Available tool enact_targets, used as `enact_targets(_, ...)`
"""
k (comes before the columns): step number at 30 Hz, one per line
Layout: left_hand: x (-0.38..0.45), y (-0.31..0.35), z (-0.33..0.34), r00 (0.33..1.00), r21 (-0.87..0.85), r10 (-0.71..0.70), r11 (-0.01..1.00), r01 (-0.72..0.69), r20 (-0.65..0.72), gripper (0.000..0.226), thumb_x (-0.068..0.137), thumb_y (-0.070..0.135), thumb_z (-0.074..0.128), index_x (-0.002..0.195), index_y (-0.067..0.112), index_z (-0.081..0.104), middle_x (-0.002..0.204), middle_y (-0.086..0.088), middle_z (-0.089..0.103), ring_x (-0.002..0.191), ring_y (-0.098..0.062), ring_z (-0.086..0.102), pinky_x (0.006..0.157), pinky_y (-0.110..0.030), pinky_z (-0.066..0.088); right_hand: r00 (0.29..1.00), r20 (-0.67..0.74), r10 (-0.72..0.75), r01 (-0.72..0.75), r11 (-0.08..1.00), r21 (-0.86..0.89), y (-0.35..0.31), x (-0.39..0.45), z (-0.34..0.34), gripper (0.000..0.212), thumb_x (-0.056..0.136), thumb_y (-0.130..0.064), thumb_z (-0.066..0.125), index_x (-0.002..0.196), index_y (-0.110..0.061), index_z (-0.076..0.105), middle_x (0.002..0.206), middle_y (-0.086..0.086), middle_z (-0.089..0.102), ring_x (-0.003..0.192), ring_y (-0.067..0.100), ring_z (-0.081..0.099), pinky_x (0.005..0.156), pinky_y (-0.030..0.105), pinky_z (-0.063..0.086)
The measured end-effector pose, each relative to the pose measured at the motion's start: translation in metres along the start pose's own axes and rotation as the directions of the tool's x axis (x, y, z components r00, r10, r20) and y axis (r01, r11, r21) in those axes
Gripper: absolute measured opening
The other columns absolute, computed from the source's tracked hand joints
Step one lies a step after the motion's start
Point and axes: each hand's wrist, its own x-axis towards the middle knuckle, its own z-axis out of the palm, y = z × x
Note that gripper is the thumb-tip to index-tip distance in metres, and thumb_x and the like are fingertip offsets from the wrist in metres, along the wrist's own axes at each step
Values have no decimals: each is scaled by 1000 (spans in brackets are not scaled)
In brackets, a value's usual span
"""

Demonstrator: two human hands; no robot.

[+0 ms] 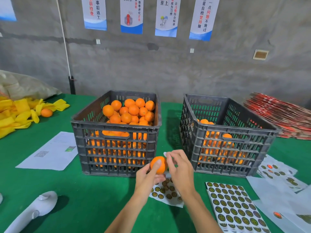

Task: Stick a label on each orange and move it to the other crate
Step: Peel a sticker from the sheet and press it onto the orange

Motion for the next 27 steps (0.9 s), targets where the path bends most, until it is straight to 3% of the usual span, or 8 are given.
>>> enact_targets(4,-1,21,14,993,40,89,995,-93,73,43,86,53,78,111,18,78,94,-17,78,86,-35,77,80,-43,64,971,-27,-237,231,962,-142,-9,9,-22,13,101,-22,62,102,-16,73,105,-10,66,94,8,63,77,24,53)
enact_targets(7,-5,42,22,979,107,187,975,-195,84,49,82,61,79,101,16,79,85,-16,76,76,-34,76,72,-43,64,943,-53,-329,319,938,-135,-8,17,-37,18,100,-20,60,109,-14,74,111,-7,69,100,9,65,86,26,55)
enact_targets(11,-2,78,44,957,171,272,943,-285,95,45,85,60,76,91,15,80,81,-14,76,77,-33,76,69,-46,65,920,-79,-384,367,914,-171,-16,39,-57,33,92,-23,60,121,-11,72,121,-2,70,107,12,67,90,25,57)
enact_targets(14,9,111,62,928,293,361,881,-372,94,48,82,66,73,85,18,79,75,-6,74,73,-25,73,67,-40,63,926,32,-377,377,911,-165,-25,65,-77,52,86,-35,64,134,-13,61,132,-3,63,115,11,63,90,22,56)
enact_targets(16,17,132,73,887,421,437,784,-456,146,55,77,75,69,81,21,78,72,-1,70,62,-17,68,60,-32,57,935,108,-337,352,920,-173,-28,82,-87,65,89,-49,64,143,-15,52,138,-6,59,118,9,61,89,22,56)
enact_targets(19,34,159,88,848,539,455,657,-527,273,60,76,84,62,91,28,77,70,5,70,49,-13,67,48,-22,52,961,105,-256,271,945,-182,-23,104,-97,78,92,-62,60,151,-12,46,148,-2,56,126,11,60,100,26,54)
enact_targets(24,79,196,90,789,765,510,336,-549,342,66,86,79,48,123,28,69,101,14,70,88,-10,67,83,-38,58,995,0,-99,93,935,-343,0,142,-120,75,94,-46,69,156,-17,38,156,0,47,133,22,55,97,40,52)
enact_targets(27,111,212,66,772,826,558,249,-505,304,34,95,52,62,114,24,71,101,8,71,87,-14,67,80,-37,57,985,-86,149,-170,922,-348,16,160,-133,70,97,-44,65,156,-22,35,156,-2,46,137,25,48,99,43,48)
